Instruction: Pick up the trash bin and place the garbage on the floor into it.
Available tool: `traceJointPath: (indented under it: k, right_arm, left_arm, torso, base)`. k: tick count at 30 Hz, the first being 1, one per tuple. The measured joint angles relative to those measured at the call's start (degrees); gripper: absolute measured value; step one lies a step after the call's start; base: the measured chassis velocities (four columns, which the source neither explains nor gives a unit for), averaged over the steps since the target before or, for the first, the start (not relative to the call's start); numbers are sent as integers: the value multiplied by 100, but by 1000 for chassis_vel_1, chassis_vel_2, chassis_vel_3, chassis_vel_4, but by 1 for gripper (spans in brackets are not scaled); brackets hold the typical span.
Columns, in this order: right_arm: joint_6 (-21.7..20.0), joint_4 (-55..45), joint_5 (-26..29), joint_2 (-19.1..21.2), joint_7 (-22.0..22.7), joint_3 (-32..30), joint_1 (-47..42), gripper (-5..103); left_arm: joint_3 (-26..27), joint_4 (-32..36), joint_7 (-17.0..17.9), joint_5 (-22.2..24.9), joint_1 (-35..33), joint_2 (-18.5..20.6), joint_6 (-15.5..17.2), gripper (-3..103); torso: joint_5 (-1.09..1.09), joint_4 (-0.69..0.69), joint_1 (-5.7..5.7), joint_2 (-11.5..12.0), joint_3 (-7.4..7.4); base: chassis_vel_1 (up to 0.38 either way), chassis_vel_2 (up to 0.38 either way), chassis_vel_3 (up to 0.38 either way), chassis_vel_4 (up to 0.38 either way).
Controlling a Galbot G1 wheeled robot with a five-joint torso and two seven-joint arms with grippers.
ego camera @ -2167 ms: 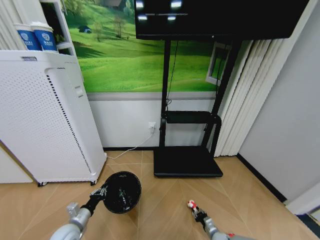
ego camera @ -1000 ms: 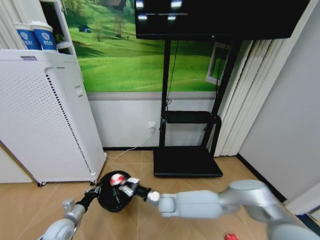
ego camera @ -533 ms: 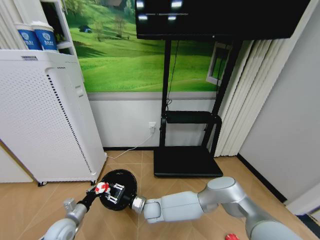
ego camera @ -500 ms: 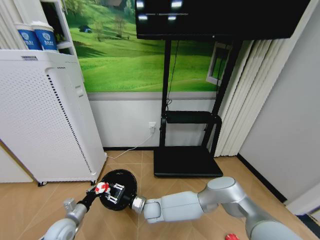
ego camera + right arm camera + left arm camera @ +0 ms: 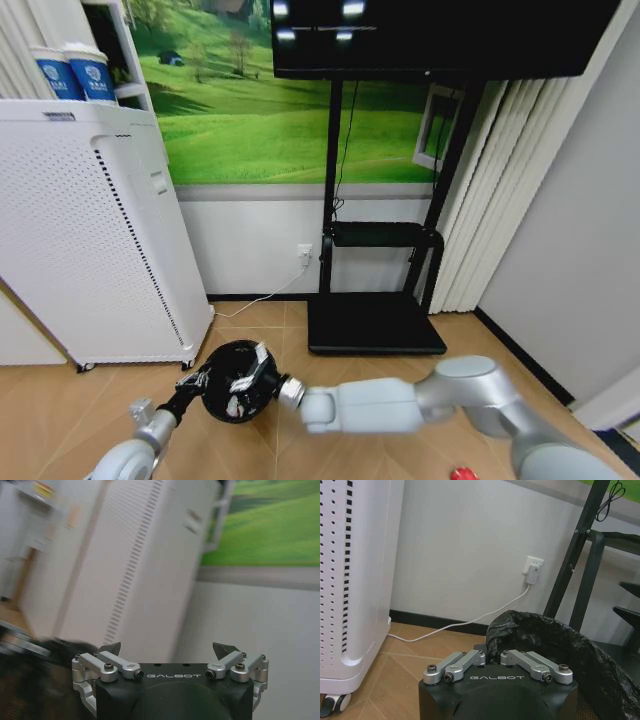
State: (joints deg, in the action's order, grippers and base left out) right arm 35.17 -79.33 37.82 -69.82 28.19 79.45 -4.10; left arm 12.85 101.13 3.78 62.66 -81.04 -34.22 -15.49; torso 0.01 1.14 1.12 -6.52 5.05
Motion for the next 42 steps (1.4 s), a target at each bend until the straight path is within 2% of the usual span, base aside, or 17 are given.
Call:
traceJointPath:
  k: [1, 2, 3, 5, 6, 7, 8, 13, 14, 16, 17, 19, 22, 25, 27, 30, 42]
  right_arm:
    - [0, 0, 0, 0, 0, 0, 0, 99]
    - [-12, 23, 77, 396, -10, -282, -66, 100]
    - [-12, 23, 77, 396, -10, -282, -66, 100]
    - [-157, 468, 547, 1484, -22, -1179, -569, 100]
    - [-157, 468, 547, 1484, -22, -1179, -569, 100]
    - [-144, 700, 493, 1865, -76, -1630, -974, 100]
    - [-144, 700, 493, 1865, -76, -1630, -974, 100]
    - [-126, 915, 215, 2691, -230, -2489, -2210, 100]
    - [-126, 915, 215, 2691, -230, -2489, -2210, 100]
    - [-233, 747, 221, 3067, -129, -3142, -2912, 100]
    - [-233, 747, 221, 3067, -129, -3142, -2912, 100]
    - [-296, 698, 280, 3369, -140, -3688, -3543, 100]
    - [-285, 768, 291, 3485, -239, -3979, -3922, 100]
    - [-241, 882, 360, 3658, -411, -4499, -4681, 100]
    - [-158, 924, 380, 3724, -573, -5130, -5465, 100]
    - [-142, 972, 433, 3705, -662, -5529, -5971, 100]
    - [-230, 1368, 833, 3405, -659, -6327, -7107, 100]
  left_arm:
    - [0, 0, 0, 0, 0, 0, 0, 7]
    - [32, -5, -4, 0, -15, 4, -5, 7]
    - [32, -5, -4, 0, -15, 4, -5, 7]
    - [92, -36, -10, -4, -61, 15, -37, 7]
    - [92, -36, -10, -4, -61, 15, -37, 7]
    - [72, -51, -24, -8, -38, 14, -40, 7]
    - [72, -51, -24, -8, -38, 14, -40, 7]
    - [11, -122, -46, -35, -2, -18, -41, 7]
    - [11, -122, -46, -35, -2, -18, -41, 7]
    - [-29, -144, -46, -57, 22, -51, -40, 7]
    - [-29, -144, -46, -57, 22, -51, -40, 7]
    - [-44, -164, -48, -69, 29, -81, -41, 7]
    - [-47, -173, -55, -81, 29, -92, -41, 7]
    - [-47, -191, -62, -85, 21, -107, -41, 7]
    - [-47, -232, -82, -96, 27, -136, -43, 7]
    - [-49, -257, -94, -109, 31, -161, -48, 7]
    - [-72, -301, -176, -181, -15, -237, -85, 7]
  torso:
    - [0, 0, 0, 0, 0]
    - [2, -3, 0, 0, 0]
    - [2, -3, 0, 0, 0]
    - [2, 4, -1, 0, 0]
    - [2, 4, -1, 0, 0]
    - [2, 4, -1, 0, 0]
    - [2, 4, -1, 0, 0]
    - [2, 2, -1, 0, 0]
    - [2, 2, -1, 0, 0]
    - [3, 3, -1, 0, -1]
    - [3, 3, -1, 0, -1]
    - [0, 2, -1, 0, 0]
    - [1, 0, -1, 0, -1]
    - [2, 3, -1, 0, -1]
    - [-1, 4, -1, 0, -1]
    - [0, 1, -1, 0, -1]
    - [-1, 2, -1, 0, 0]
  base:
    - [0, 0, 0, 0]
    - [0, 0, 0, 0]
    - [0, 0, 0, 0]
    - [0, 0, 0, 0]
    - [0, 0, 0, 0]
    - [0, 0, 0, 0]
    - [0, 0, 0, 0]
    - [0, 0, 0, 0]
    - [0, 0, 0, 0]
    - [0, 0, 0, 0]
    - [0, 0, 0, 0]
    - [0, 0, 0, 0]
    - [0, 0, 0, 0]
    - [0, 0, 0, 0]
    - [0, 0, 0, 0]
    - [0, 0, 0, 0]
    - [0, 0, 0, 0]
